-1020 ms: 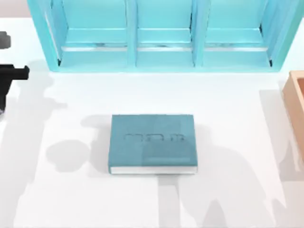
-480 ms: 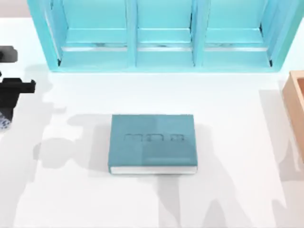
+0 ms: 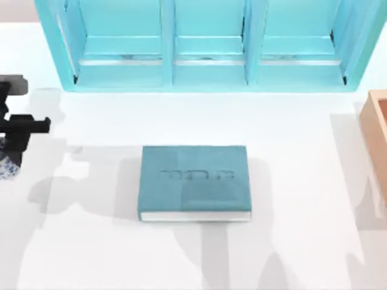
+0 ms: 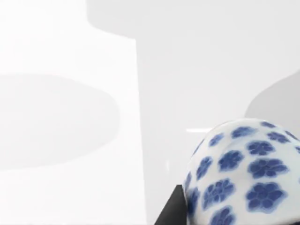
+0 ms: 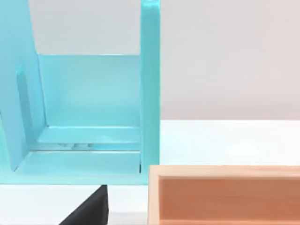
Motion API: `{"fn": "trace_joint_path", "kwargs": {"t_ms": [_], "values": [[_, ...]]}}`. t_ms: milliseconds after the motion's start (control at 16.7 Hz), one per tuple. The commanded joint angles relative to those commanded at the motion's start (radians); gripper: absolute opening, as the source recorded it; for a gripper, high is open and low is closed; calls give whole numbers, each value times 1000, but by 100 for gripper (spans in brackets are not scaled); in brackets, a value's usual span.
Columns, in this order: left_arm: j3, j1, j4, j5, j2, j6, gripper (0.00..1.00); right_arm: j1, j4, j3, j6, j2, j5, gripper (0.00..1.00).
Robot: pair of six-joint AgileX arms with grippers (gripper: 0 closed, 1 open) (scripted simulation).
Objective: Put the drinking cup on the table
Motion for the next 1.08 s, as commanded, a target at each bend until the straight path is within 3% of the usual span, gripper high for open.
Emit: {"fn": "trace_joint_path", "kwargs": {"t_ms": [720, 1080], "values": [[0, 0, 0, 0, 0, 0, 98, 0, 0, 0, 0, 0, 0, 100], [0, 0, 0, 0, 0, 0, 100, 0, 0, 0, 0, 0, 0, 100]]}}
